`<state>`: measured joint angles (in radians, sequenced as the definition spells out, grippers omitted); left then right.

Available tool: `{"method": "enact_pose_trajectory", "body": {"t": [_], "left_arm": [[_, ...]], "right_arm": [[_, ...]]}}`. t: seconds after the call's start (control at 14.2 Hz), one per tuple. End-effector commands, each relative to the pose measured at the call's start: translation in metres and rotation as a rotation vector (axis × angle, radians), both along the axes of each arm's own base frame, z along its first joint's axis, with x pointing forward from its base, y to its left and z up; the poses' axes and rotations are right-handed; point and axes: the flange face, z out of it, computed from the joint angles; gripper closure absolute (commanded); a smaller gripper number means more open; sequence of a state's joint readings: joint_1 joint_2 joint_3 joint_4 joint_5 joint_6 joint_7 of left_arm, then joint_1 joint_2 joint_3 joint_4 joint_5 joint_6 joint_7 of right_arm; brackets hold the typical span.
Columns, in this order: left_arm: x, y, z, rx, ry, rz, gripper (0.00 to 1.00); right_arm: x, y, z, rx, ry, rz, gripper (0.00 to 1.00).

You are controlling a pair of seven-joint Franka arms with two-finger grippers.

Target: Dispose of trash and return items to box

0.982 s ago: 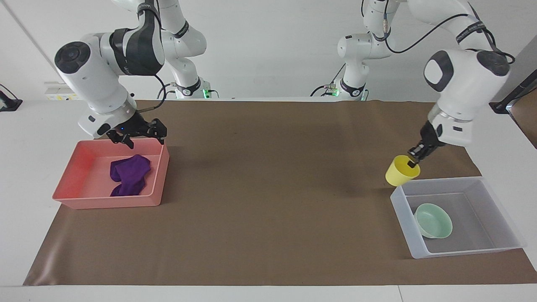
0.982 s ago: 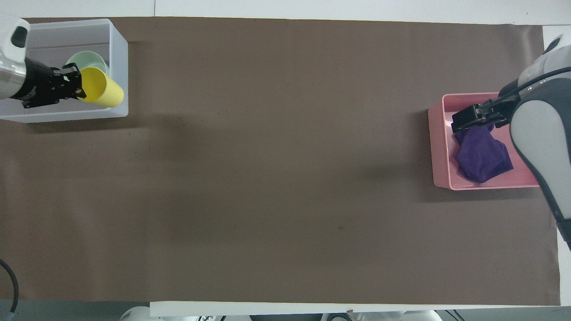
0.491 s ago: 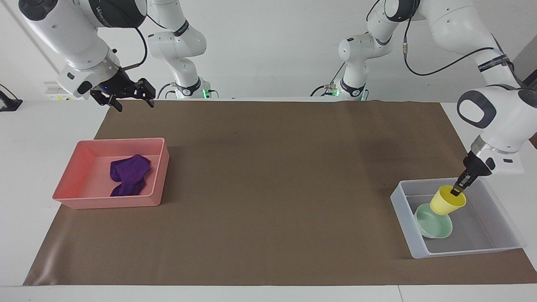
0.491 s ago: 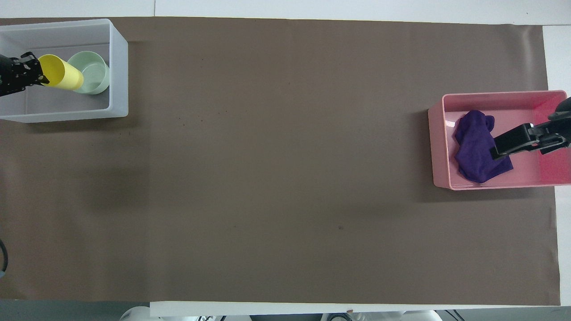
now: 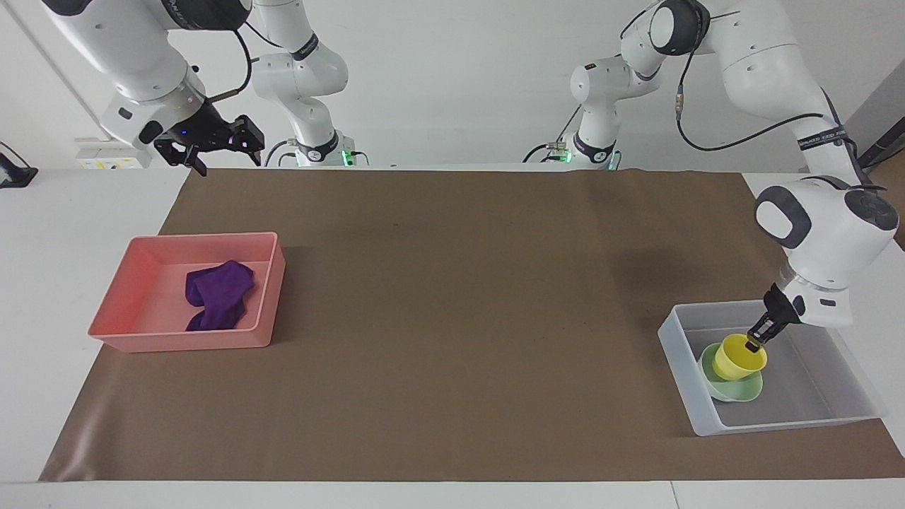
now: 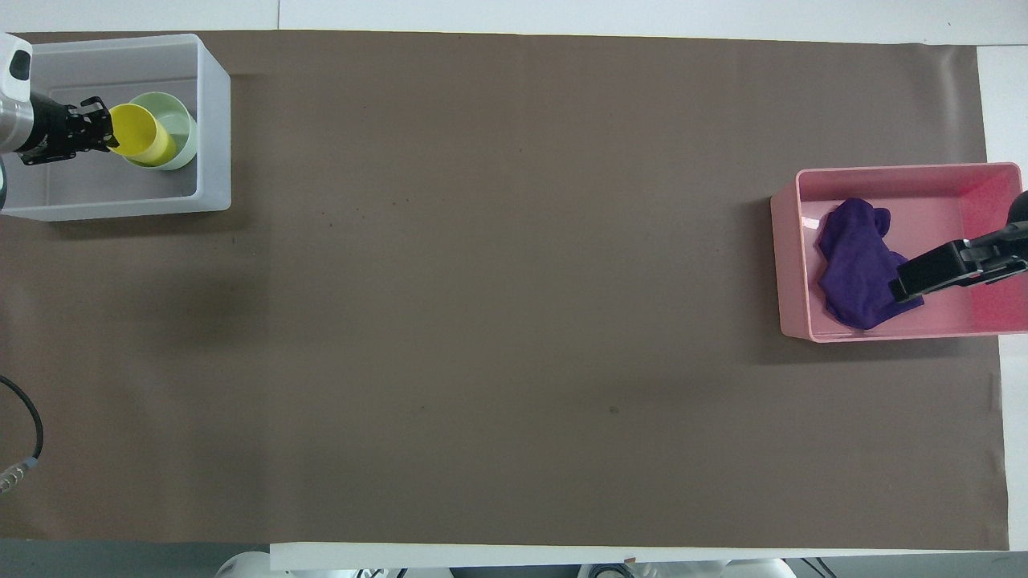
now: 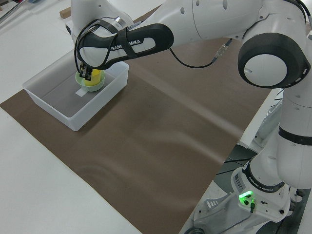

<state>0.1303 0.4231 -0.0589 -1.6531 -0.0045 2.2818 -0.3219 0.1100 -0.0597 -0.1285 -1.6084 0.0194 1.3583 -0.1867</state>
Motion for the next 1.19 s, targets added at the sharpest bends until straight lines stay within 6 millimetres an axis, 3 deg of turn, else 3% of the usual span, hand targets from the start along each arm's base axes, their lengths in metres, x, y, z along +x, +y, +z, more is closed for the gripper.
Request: {"method": "enact_pose_trajectory", "body": {"t": [0.0,0.14,0.42,0.56,0.7,0.84,0.91,1.12], "left_arm": [[-0.011,-0.017,0.041,0.030,0.029,-0.061,0.00],[-0.042,-0.037,0.079,0.033,0.096,-0.103,0.00],[-0.135,-0.106,0.118,0.057,0.215,-0.263,0.00],[-0.170,-0.115,0.145,0.067,0.235,-0.284,0.00],[-0.176,-0.116,0.176,0.072,0.256,-0.342,0.00],[-0.171,-0.099,0.207,0.079,0.257,-0.502,0.00],[-0.167,-0.086,0.215,0.077,0.258,-0.507,0.00],[-0.171,-0.084,0.249,0.075,0.247,-0.501,0.00]], "right_arm": [[0.000,-0.003,0.001,-0.006,-0.025,0.009,0.00],[0.001,-0.005,0.001,-0.008,-0.028,0.003,0.00],[0.000,-0.009,0.000,-0.008,-0.025,-0.002,0.00],[0.001,-0.009,0.000,-0.008,-0.028,-0.005,0.00],[0.001,-0.009,-0.002,-0.008,-0.031,-0.007,0.00],[0.000,-0.010,-0.003,-0.008,-0.031,-0.008,0.00],[0.000,-0.011,-0.002,-0.007,-0.032,-0.010,0.00],[0.000,-0.011,-0.003,-0.007,-0.031,-0.010,0.00]]}}
